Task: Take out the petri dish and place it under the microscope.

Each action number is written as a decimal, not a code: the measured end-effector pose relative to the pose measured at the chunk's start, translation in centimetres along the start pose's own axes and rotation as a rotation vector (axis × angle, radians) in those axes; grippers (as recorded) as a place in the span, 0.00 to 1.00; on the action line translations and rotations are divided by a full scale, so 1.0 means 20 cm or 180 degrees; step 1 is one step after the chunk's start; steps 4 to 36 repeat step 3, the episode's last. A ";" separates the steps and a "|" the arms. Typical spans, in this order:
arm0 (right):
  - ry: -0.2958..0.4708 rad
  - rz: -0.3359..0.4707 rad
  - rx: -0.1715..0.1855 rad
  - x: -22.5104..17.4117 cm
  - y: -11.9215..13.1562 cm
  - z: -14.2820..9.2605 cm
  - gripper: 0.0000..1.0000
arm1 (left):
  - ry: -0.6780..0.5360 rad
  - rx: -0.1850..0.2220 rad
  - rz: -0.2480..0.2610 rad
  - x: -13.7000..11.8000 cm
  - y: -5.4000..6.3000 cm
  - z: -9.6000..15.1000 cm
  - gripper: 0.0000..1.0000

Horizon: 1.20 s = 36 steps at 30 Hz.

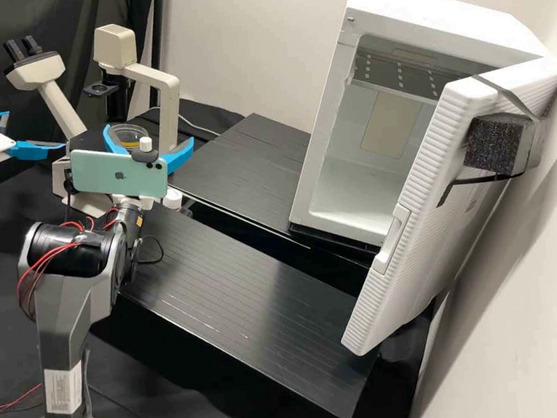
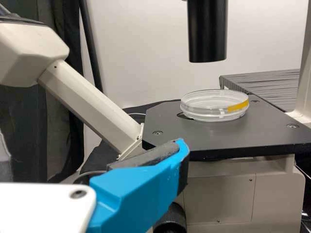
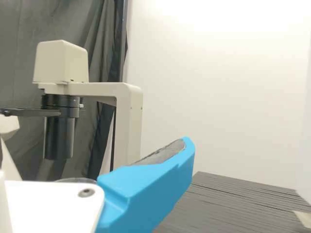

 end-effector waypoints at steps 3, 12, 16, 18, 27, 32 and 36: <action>-0.0010 -0.0044 -0.0027 -0.09 0.03 -0.02 1.00 | 0.0000 0.0000 0.0000 0.00 0.00 0.00 1.00; -0.0010 -0.0044 -0.0027 -0.09 0.03 -0.02 1.00 | 0.0000 0.0000 0.0000 0.00 0.00 0.00 1.00; -0.0010 -0.0044 -0.0027 -0.09 0.03 -0.02 1.00 | 0.0000 0.0000 0.0000 0.00 0.00 0.00 1.00; -0.0010 -0.0044 -0.0027 -0.09 0.03 -0.02 1.00 | 0.0000 0.0000 0.0000 0.00 0.00 0.00 1.00; -0.0010 -0.0044 -0.0027 -0.09 0.03 -0.02 1.00 | 0.0000 0.0000 0.0000 0.00 0.00 0.00 1.00; -0.0010 -0.0044 -0.0027 -0.09 0.03 -0.02 1.00 | 0.0000 0.0000 0.0000 0.00 0.00 0.00 1.00; -0.0010 -0.0044 -0.0027 -0.09 0.03 -0.02 1.00 | 0.0000 0.0000 0.0000 0.00 0.00 0.00 1.00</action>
